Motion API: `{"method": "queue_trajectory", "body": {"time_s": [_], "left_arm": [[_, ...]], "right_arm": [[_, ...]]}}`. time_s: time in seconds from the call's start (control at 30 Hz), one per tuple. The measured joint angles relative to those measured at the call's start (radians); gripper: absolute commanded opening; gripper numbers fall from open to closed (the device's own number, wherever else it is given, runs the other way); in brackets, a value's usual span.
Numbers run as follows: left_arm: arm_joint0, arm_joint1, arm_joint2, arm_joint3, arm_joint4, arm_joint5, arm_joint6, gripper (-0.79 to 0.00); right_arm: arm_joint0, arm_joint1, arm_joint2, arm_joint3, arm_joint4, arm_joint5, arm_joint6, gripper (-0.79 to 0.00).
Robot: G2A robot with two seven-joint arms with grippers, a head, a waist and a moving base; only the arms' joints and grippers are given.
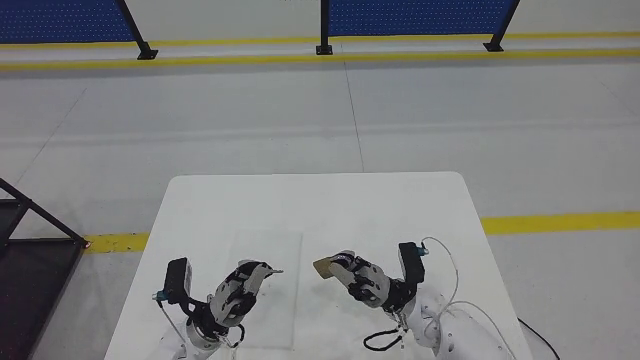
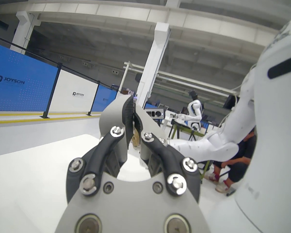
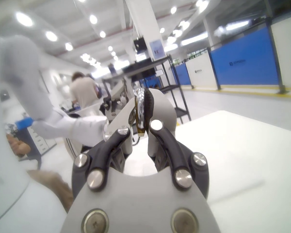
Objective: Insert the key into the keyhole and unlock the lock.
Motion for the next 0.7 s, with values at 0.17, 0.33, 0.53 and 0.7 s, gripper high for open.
{"method": "queue_trajectory", "body": {"time_s": [0.17,0.33,0.53,0.7], "left_arm": [[-0.065,-0.026,0.088,0.016,-0.082,0.013,0.014,-0.785],[-0.078,-0.033,0.104,0.035,-0.083,0.006,0.006,-0.785],[-0.078,-0.032,0.103,0.034,-0.083,0.006,0.007,-0.785],[-0.079,-0.033,0.106,0.031,-0.090,0.012,-0.001,-0.785]], "right_arm": [[0.073,0.009,-0.125,0.000,0.133,0.000,-0.038,-0.785],[0.090,0.016,-0.139,0.004,0.164,0.000,-0.037,-0.785],[0.090,0.015,-0.139,0.004,0.163,0.000,-0.037,-0.785],[0.084,0.013,-0.138,-0.008,0.182,0.011,-0.027,-0.785]]}}
